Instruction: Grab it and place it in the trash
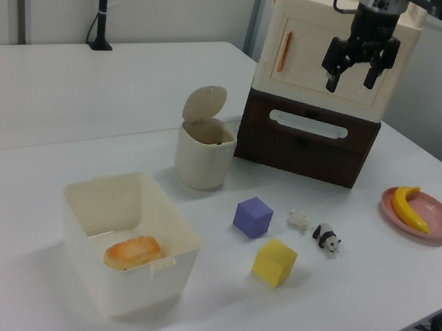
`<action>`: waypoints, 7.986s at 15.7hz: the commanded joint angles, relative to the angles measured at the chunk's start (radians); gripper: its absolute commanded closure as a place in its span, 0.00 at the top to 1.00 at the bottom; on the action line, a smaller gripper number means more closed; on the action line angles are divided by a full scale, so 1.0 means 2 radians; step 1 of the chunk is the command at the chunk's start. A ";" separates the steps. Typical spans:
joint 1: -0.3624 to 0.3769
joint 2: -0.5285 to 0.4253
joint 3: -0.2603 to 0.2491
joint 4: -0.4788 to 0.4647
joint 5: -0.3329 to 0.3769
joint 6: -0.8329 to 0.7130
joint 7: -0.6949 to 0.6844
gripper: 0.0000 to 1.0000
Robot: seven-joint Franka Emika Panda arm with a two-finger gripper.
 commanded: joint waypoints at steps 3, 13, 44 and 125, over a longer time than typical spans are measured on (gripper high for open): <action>-0.005 0.000 -0.001 -0.017 -0.014 0.015 -0.043 1.00; -0.006 0.001 -0.001 -0.027 -0.012 0.025 -0.043 1.00; -0.002 0.003 0.001 -0.028 -0.012 0.023 -0.042 1.00; -0.035 0.093 0.036 -0.330 -0.148 0.360 -0.114 0.37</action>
